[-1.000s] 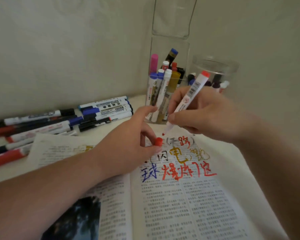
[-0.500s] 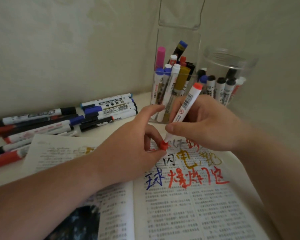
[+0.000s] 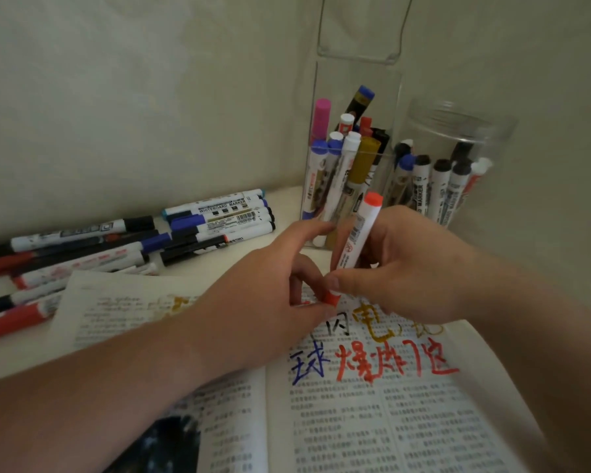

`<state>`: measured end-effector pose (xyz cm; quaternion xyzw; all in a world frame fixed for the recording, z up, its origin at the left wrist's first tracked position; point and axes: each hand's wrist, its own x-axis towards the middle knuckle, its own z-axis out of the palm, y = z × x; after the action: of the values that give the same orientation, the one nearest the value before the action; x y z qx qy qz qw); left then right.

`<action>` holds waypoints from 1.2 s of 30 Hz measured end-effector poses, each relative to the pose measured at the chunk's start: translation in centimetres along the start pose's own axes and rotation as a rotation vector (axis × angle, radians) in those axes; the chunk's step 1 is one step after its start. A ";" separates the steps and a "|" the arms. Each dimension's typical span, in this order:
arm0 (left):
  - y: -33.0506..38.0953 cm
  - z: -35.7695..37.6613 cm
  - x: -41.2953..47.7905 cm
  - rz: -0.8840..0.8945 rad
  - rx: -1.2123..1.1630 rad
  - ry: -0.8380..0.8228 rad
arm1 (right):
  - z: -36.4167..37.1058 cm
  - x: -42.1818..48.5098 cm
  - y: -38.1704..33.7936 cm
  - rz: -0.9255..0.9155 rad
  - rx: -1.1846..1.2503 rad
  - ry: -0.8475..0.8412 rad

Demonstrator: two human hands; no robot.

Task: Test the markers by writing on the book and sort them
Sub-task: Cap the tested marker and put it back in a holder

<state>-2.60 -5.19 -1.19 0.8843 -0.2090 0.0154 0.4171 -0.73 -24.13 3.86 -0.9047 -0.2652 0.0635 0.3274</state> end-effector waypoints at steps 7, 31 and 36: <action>0.1 -0.2 -0.1 0.005 -0.032 -0.008 | 0.8 -0.2 -0.5 0.046 -0.011 -0.029; -1.0 -0.3 -0.1 0.039 -0.082 0.184 | -8.7 4.1 -7.2 -0.093 0.159 0.852; -1.2 -0.3 -0.1 0.044 -0.081 0.162 | -8.9 8.0 -7.4 -0.091 0.135 0.918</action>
<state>-2.21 -4.26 -1.92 0.8579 -0.1943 0.0876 0.4675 5.38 -20.14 15.89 -0.8034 -0.1276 -0.3406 0.4715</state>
